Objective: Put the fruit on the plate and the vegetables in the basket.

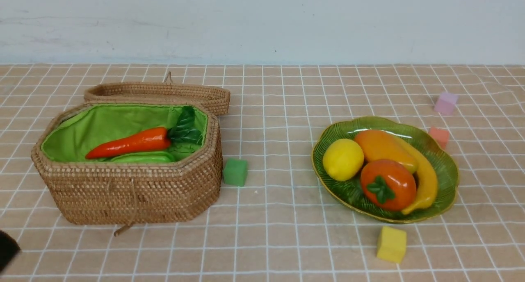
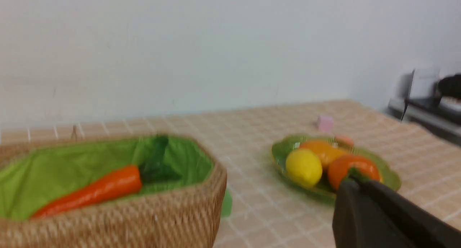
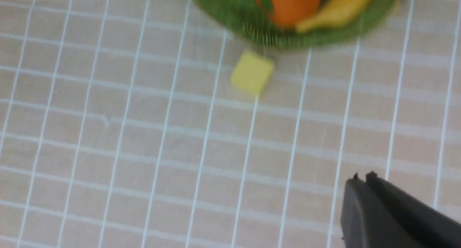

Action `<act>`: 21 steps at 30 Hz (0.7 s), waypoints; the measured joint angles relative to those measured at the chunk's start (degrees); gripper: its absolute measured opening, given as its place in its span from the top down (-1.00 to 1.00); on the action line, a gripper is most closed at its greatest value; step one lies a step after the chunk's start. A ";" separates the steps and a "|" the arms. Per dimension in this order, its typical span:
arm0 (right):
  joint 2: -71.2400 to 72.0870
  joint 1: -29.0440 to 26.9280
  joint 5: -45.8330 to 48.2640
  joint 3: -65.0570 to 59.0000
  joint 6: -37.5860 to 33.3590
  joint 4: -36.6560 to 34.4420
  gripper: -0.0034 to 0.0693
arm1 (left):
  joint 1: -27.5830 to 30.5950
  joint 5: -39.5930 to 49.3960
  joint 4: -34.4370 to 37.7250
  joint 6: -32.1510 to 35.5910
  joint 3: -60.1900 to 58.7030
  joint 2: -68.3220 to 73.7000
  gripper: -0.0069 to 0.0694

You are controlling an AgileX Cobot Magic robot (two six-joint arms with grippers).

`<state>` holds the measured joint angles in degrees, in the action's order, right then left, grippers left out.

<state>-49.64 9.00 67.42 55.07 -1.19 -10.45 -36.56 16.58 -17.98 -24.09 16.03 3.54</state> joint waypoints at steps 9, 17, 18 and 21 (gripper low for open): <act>28.99 0.00 -11.04 -20.34 9.25 0.79 0.88 | 0.00 0.17 0.00 -0.02 -5.92 0.00 0.85; 41.03 0.00 -26.68 -27.99 13.62 7.27 0.78 | 0.00 0.68 0.02 -0.02 -6.96 0.00 0.85; 41.03 0.00 -27.69 -28.49 13.70 7.55 0.77 | 0.00 0.68 0.02 -0.02 -6.96 0.00 0.85; 41.03 0.00 -28.72 -29.43 13.74 7.90 0.74 | 0.00 0.68 0.02 -0.02 -6.96 0.00 0.85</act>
<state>-8.61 9.00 38.70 25.64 12.55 -2.56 -36.56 17.27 -17.96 -24.11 9.07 3.54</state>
